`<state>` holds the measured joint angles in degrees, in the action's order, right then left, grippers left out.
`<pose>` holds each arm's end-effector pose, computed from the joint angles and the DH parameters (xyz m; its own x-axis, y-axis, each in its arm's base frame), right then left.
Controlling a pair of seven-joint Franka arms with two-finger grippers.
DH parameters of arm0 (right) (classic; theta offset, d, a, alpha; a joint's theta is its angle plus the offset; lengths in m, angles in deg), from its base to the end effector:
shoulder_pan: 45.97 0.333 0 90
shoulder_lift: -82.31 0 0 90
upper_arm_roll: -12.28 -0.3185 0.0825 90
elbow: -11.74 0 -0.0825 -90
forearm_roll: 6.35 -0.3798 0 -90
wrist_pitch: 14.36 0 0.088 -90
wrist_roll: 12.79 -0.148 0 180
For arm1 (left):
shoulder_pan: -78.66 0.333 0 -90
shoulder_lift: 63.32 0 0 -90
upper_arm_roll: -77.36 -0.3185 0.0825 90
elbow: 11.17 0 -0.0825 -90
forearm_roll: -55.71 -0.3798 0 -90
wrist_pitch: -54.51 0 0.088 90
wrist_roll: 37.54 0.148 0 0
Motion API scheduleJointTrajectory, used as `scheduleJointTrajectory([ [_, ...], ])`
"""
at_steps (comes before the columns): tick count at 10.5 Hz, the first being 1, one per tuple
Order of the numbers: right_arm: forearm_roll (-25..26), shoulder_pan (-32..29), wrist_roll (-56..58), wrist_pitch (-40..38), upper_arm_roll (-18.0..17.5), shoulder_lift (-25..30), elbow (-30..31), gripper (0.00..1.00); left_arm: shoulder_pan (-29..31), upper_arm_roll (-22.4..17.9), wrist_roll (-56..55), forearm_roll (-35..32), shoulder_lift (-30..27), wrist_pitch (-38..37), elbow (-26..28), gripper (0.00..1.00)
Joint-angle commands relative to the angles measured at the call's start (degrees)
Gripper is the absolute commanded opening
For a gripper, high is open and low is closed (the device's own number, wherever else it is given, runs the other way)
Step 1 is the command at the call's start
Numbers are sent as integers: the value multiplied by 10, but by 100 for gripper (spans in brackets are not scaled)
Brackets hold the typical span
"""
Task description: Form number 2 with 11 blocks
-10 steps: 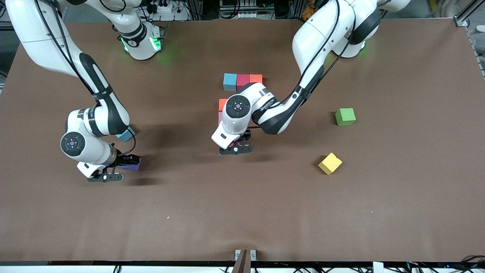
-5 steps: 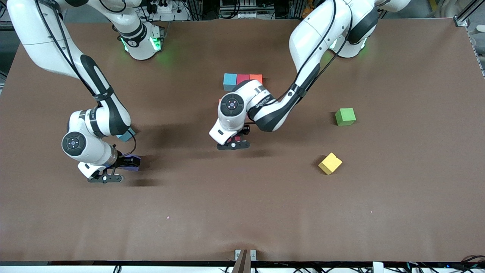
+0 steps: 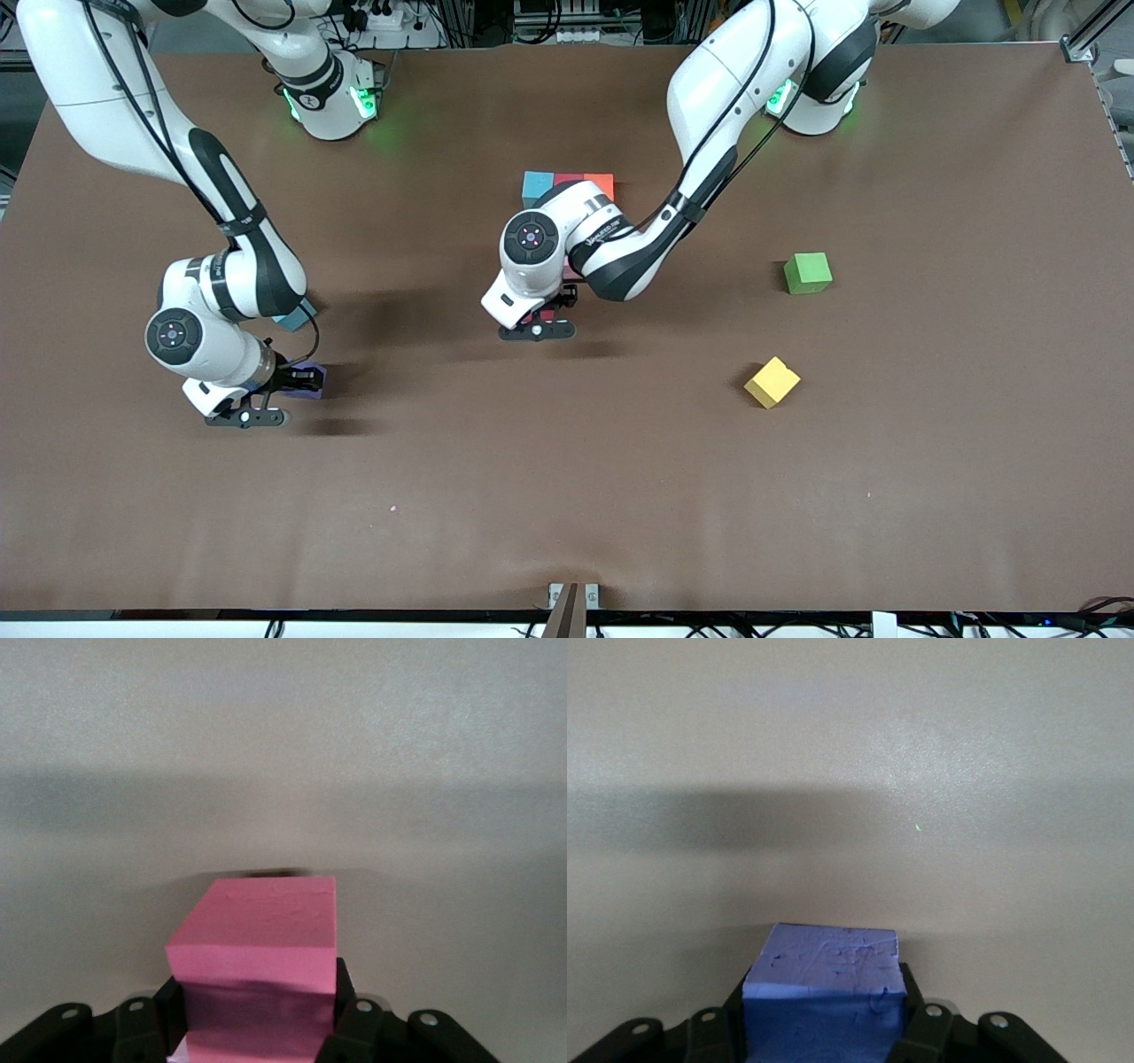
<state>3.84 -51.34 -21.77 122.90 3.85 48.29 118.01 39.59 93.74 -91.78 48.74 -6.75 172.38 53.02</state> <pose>0.6336 0.0257 0.1625 0.9992 0.0063 -0.0388 0.0078 -0.9992 0.0391 0.4892 -0.5870 0.1810 0.9923 0.0384 -0.1180 0.0458 -0.9971 0.0605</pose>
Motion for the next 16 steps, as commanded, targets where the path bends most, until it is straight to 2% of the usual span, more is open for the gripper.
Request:
scheduleJointTrajectory([
  [1,8,-4,-14,-24,-11,10,0,42,-5,-4,18,13,10,-7,-11,32],
  [6,0,1,-47,-53,-33,20,-10,43,-12,-5,33,12,15,5,-11,33],
  [8,0,1,-50,-53,-34,20,-10,44,-13,-7,47,12,15,6,-12,37],
  [16,0,0,-47,-52,-33,19,-9,46,-12,-9,55,13,21,29,-13,37],
])
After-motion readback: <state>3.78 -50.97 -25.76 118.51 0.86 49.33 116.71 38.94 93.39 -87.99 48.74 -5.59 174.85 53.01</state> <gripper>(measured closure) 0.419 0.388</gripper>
